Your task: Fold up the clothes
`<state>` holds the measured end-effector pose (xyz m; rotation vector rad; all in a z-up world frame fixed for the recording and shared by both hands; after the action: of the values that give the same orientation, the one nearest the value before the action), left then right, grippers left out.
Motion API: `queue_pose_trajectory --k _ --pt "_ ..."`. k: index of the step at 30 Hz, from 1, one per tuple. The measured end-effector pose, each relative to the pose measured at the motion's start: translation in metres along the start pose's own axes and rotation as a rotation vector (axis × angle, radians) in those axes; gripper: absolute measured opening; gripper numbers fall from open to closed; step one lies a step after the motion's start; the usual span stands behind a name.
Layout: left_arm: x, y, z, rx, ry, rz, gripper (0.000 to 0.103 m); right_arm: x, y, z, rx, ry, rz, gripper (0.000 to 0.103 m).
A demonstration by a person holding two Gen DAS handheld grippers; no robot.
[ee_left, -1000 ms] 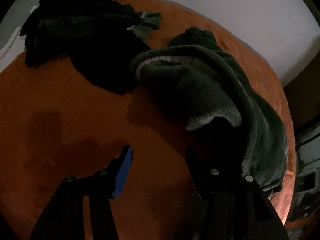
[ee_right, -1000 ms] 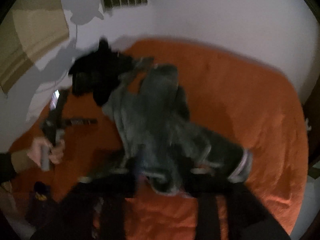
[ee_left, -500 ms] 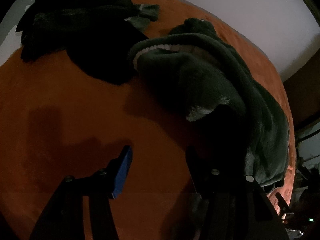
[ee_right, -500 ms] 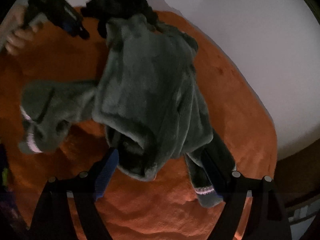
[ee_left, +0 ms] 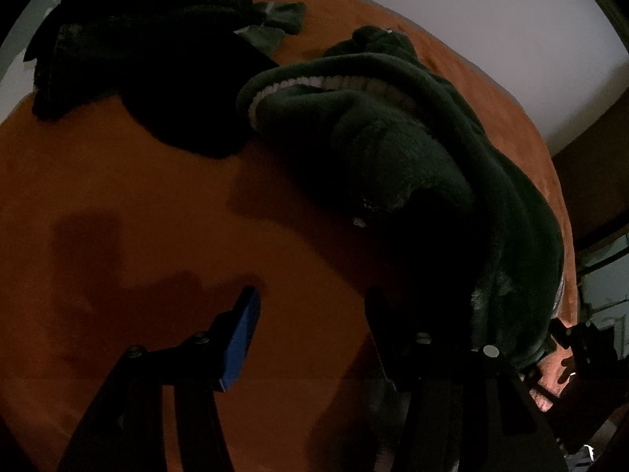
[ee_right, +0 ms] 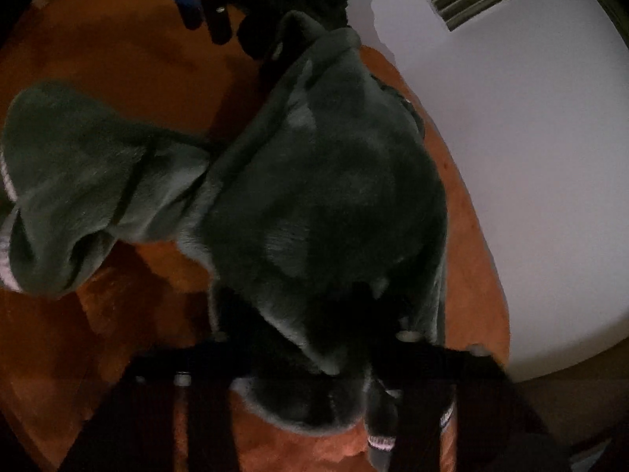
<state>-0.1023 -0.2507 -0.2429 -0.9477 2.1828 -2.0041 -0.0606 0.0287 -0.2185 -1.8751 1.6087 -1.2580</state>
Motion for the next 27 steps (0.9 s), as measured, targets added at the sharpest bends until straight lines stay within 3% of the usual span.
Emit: queue_pose_trajectory --k 3,6,9,16,21,27 --pt "0.000 0.000 0.003 -0.003 -0.004 0.005 0.057 0.001 -0.005 -0.019 0.009 0.076 -0.015 0.015" --pt "-0.002 -0.001 0.006 -0.001 -0.005 0.007 0.057 -0.001 -0.028 -0.046 -0.074 0.195 -0.052 0.015" --pt "-0.005 0.001 0.003 0.005 0.008 0.017 0.057 -0.001 -0.061 -0.064 -0.038 0.289 -0.142 0.009" --pt "0.002 -0.013 0.008 -0.003 0.005 -0.024 0.057 0.008 -0.143 -0.112 -0.054 0.454 -0.291 0.006" --pt "0.011 -0.022 0.017 -0.041 -0.035 -0.038 0.057 0.016 -0.212 -0.177 -0.121 0.571 -0.403 0.006" --pt "0.000 -0.015 0.001 -0.071 0.057 -0.025 0.058 0.034 -0.279 -0.206 -0.168 0.611 -0.489 0.006"
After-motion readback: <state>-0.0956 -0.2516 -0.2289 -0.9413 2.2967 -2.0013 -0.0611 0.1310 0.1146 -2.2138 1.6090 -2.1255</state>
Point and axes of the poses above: each gripper's, at about its wrist camera, not at the fingertips, and y roughly the way its jaws point, z to its left, x to its top, the point moved 5 cm from there along y, roughly the way its jaws point, and after that the axes turned 7 degrees about x, right-handed, at the moved point
